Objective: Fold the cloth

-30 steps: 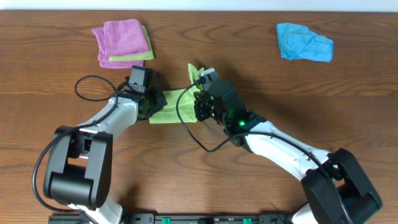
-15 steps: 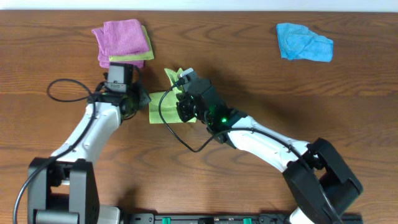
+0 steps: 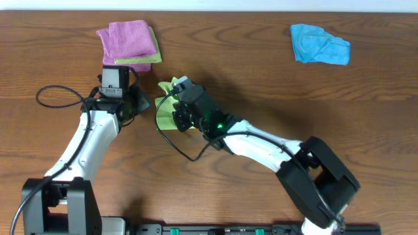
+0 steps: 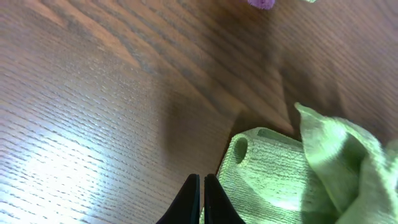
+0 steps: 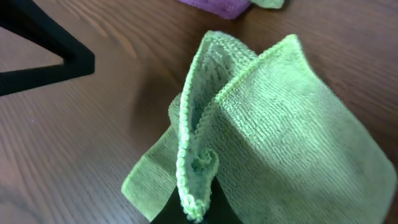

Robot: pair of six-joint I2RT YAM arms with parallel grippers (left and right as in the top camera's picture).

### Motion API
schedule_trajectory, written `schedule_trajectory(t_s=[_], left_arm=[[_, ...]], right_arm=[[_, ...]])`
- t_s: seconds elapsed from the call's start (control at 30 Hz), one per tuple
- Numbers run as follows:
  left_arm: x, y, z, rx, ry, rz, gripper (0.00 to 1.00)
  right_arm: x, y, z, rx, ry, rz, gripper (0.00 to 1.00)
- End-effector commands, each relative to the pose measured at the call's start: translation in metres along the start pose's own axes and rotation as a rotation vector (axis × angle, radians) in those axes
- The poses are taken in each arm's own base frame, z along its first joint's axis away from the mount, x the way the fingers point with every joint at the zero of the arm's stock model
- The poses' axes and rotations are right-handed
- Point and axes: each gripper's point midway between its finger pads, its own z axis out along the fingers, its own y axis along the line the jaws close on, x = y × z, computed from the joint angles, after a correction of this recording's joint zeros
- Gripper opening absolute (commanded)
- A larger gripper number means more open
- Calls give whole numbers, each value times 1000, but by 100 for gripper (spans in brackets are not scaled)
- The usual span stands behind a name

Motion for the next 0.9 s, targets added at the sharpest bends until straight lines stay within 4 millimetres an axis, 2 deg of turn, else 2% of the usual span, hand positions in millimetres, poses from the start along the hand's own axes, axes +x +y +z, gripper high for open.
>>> schedule_trajectory(t_s=[0.0,0.23,0.63,0.7,0.77,0.8,0.87], left_arm=[[-15,-2,-12,-2,-53,16,6],[-19,4,-13,-8,-59,-1,6],[-26,15,-13,-17,-67,-34,6],[-27,15,-13,-17,-67,-34,6],[-26,15,-14,-17,-67,-34,6],[-27,15,-14,-17,-68,-34,6],[-27,15,-14,-17,-68,-34,6]], right_arm=[[-6,11,9,-20,-2,-22,1],[1,22,21,-44,43,-32,1],[30,47,22,-93,133,-56,2],[32,49,22,-95,138,-58,8],[33,53,21,-110,143,-63,34],[34,56,21,-122,146,-66,44],[36,59,20,-134,149,-68,57]])
